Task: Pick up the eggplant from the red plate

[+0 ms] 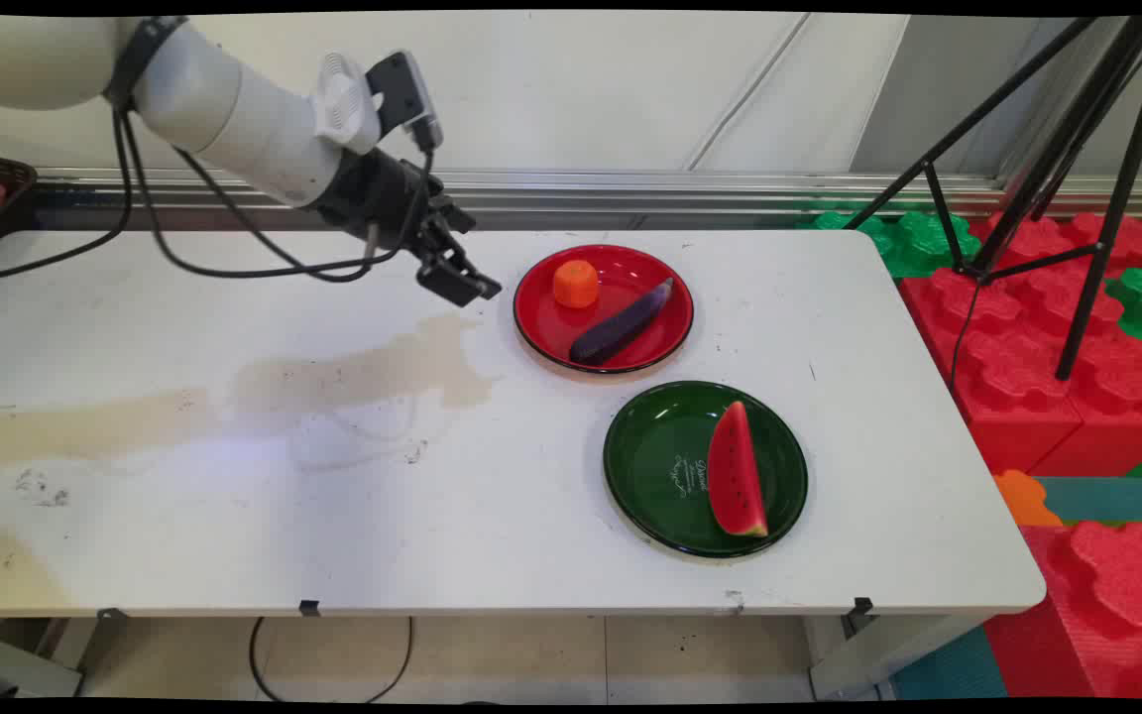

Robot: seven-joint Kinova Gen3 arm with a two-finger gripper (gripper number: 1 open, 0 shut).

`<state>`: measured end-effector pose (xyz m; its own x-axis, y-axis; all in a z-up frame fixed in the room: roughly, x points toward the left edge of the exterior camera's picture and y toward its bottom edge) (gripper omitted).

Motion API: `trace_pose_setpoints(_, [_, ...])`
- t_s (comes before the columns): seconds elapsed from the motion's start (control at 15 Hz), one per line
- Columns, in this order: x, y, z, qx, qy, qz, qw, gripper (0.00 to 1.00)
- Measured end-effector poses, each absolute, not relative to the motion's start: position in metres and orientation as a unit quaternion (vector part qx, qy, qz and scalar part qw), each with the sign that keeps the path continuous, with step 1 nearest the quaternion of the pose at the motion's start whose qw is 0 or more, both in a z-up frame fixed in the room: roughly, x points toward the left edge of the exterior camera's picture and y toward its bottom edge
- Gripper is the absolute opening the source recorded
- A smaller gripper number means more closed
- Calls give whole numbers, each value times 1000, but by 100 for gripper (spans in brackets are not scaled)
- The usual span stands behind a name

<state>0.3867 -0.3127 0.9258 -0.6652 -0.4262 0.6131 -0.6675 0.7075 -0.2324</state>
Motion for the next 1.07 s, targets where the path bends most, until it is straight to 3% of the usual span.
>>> trace_pose_setpoints(0.6, [331,-347,922,360,-874,220,241,100])
trace_pose_setpoints(1.07, [276,-390,895,393,-870,208,213,100])
